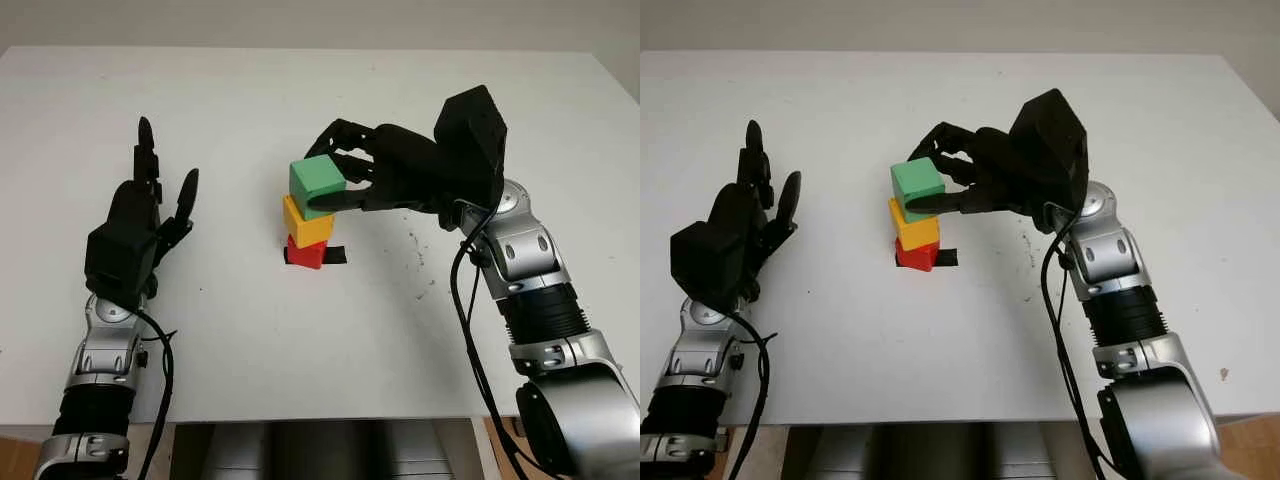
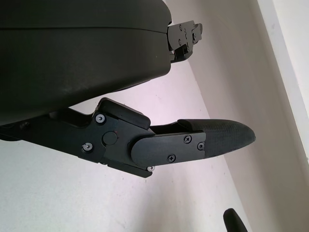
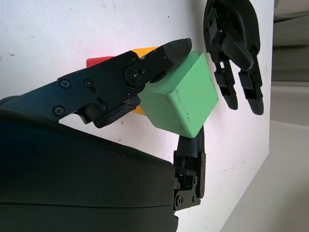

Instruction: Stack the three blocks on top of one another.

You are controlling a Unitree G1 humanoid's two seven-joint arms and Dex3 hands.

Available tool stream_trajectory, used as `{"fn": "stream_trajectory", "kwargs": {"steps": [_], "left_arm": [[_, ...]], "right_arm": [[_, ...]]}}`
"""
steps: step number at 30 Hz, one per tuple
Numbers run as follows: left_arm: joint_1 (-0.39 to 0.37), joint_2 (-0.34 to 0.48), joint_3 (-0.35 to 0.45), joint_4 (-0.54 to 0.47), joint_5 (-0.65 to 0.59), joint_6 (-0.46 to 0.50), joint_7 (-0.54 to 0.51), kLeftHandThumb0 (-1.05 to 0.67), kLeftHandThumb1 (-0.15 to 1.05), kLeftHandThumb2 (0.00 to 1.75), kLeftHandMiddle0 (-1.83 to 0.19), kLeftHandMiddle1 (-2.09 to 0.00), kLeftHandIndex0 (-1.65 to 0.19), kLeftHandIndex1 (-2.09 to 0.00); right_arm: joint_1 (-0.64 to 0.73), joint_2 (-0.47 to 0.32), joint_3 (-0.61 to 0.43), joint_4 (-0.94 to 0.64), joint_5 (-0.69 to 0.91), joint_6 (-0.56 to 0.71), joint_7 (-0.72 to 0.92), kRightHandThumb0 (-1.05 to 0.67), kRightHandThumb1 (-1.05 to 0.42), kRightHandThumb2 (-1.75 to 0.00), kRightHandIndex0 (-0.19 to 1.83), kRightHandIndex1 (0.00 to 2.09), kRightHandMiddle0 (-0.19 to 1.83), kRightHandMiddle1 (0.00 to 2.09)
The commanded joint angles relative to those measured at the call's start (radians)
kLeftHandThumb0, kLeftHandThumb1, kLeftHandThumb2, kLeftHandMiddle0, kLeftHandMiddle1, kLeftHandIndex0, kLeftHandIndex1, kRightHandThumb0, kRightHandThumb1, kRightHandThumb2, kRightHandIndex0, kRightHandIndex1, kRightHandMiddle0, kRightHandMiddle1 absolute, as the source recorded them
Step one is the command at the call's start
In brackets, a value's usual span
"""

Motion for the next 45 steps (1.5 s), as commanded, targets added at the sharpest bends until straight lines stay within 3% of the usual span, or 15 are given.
{"fn": "stream_trajectory", "kwargs": {"steps": [1, 4, 6, 11, 18, 24, 31, 32, 33, 36, 45], "left_arm": [[-0.003, 0.003, -0.004, 0.002, 0.005, -0.01, 0.001, -0.84, 1.05, 0.53, 0.19, 0.0, 0.19, 0.0], [-0.002, 0.0, -0.004, -0.002, 0.006, -0.008, 0.005, -0.84, 1.05, 0.53, 0.19, 0.0, 0.19, 0.0], [0.0, -0.001, -0.005, -0.005, 0.01, -0.007, 0.01, -0.84, 1.05, 0.53, 0.19, 0.0, 0.19, 0.0], [-0.002, 0.0, -0.004, 0.003, 0.009, -0.015, 0.011, -0.84, 1.05, 0.53, 0.19, 0.0, 0.19, 0.0], [0.0, 0.0, -0.003, 0.001, 0.011, -0.012, 0.013, -0.85, 1.05, 0.53, 0.19, 0.0, 0.19, 0.0], [0.001, 0.003, -0.003, 0.005, 0.022, -0.016, 0.016, -0.85, 1.05, 0.53, 0.19, 0.0, 0.19, 0.0], [0.006, -0.002, 0.003, -0.003, -0.004, -0.015, 0.001, -0.83, 1.05, 0.52, 0.19, 0.0, 0.19, 0.0], [0.006, -0.001, 0.002, -0.001, -0.002, -0.018, 0.004, -0.83, 1.05, 0.52, 0.19, 0.0, 0.19, 0.0], [0.007, 0.001, 0.0, 0.002, 0.002, -0.023, 0.006, -0.83, 1.05, 0.52, 0.19, 0.0, 0.19, 0.0], [0.006, 0.003, -0.001, 0.009, 0.005, -0.029, 0.007, -0.83, 1.05, 0.53, 0.19, 0.0, 0.19, 0.0], [0.004, -0.001, 0.001, 0.016, -0.012, -0.034, -0.011, -0.81, 1.05, 0.53, 0.19, 0.0, 0.19, 0.0]], "right_arm": [[-0.022, -0.002, -0.001, 0.002, 0.007, 0.001, 0.007, -0.46, -0.96, -0.06, 0.08, 0.05, 0.26, 1.64], [-0.022, -0.001, -0.007, 0.004, 0.027, 0.006, 0.03, -0.45, -0.97, -0.06, 0.01, 0.02, 0.14, 1.53], [-0.025, -0.008, -0.003, 0.001, 0.031, 0.017, 0.046, -0.46, -0.97, -0.06, -0.07, 0.02, 0.03, 1.34], [-0.028, -0.035, 0.027, -0.004, 0.0, -0.033, 0.092, -0.62, -0.95, -0.05, -0.15, 0.05, -0.01, 0.55], [-0.039, -0.057, 0.029, -0.021, 0.017, -0.006, 0.158, -0.8, -0.91, -0.05, -0.19, 0.0, -0.19, 0.05], [-0.014, -0.059, 0.001, -0.043, 0.04, -0.025, 0.155, -0.91, -0.89, -0.05, -0.19, 0.0, -0.19, 0.0], [0.044, -0.036, -0.112, -0.097, 0.156, -0.058, 0.103, -1.04, -0.98, -0.08, -0.19, 0.0, -0.19, 0.0], [0.062, -0.019, -0.138, -0.128, 0.173, -0.052, 0.058, -1.0, -1.02, -0.33, -0.19, 0.0, -0.19, 0.0], [0.082, 0.0, -0.159, -0.157, 0.188, -0.053, 0.013, -0.99, -1.03, -0.46, -0.19, 0.0, -0.19, 0.0], [0.123, 0.037, -0.192, -0.194, 0.213, -0.085, -0.069, -0.94, -1.05, -0.65, -0.19, 0.0, -0.19, 0.0], [0.181, 0.102, -0.221, 0.002, 0.136, -0.262, -0.285, -0.86, -1.05, -0.77, -0.19, 0.0, -0.19, 0.0]]}}
